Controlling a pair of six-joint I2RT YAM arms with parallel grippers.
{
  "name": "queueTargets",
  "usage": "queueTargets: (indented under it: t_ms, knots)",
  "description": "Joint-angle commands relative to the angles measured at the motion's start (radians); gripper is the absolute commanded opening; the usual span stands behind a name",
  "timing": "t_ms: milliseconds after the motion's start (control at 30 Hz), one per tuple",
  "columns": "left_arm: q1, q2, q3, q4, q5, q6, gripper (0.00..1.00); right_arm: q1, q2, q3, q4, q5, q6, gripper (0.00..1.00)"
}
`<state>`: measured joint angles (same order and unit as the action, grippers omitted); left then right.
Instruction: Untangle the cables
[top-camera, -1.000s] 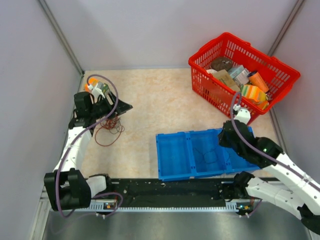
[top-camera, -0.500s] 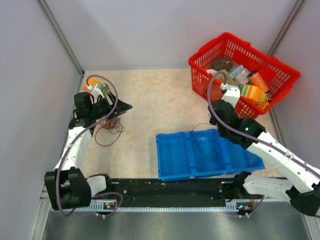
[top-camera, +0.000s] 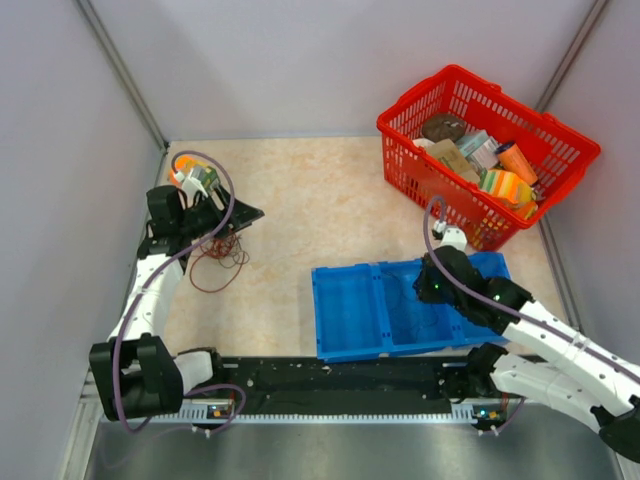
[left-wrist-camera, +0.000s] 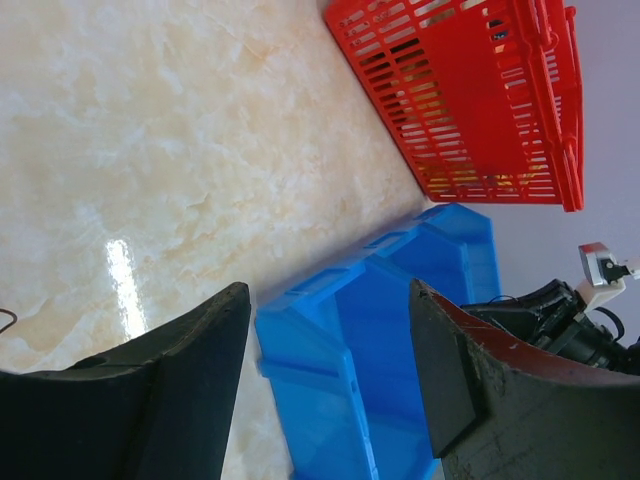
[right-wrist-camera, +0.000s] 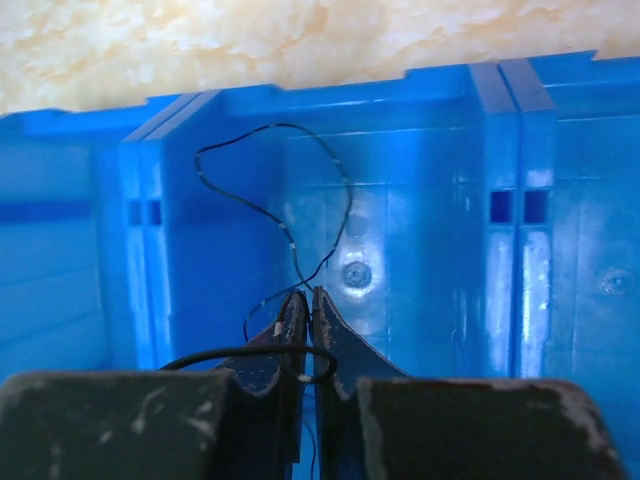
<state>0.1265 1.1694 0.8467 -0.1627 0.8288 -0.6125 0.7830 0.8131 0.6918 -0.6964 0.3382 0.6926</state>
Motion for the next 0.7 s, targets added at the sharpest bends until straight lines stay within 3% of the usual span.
queueTargets:
  t_ms: [0, 167, 367, 667]
  knots:
    - [0.016, -0.020, -0.027, 0.087, 0.042, -0.023, 0.69, -0.002, 0.018, 0.024, 0.003, -0.103, -0.019, 0.10]
    - [0.016, -0.036, -0.049, 0.118, 0.056, -0.041, 0.69, -0.004, 0.188, 0.126, -0.155, -0.062, 0.021, 0.19]
    - [0.018, -0.039, -0.047, 0.141, 0.087, -0.065, 0.70, -0.002, 0.130, 0.201, -0.224, -0.061, 0.012, 0.64]
    - [0.018, -0.050, -0.063, 0.154, 0.082, -0.073, 0.70, -0.002, 0.092, 0.250, -0.327, -0.016, 0.021, 0.66]
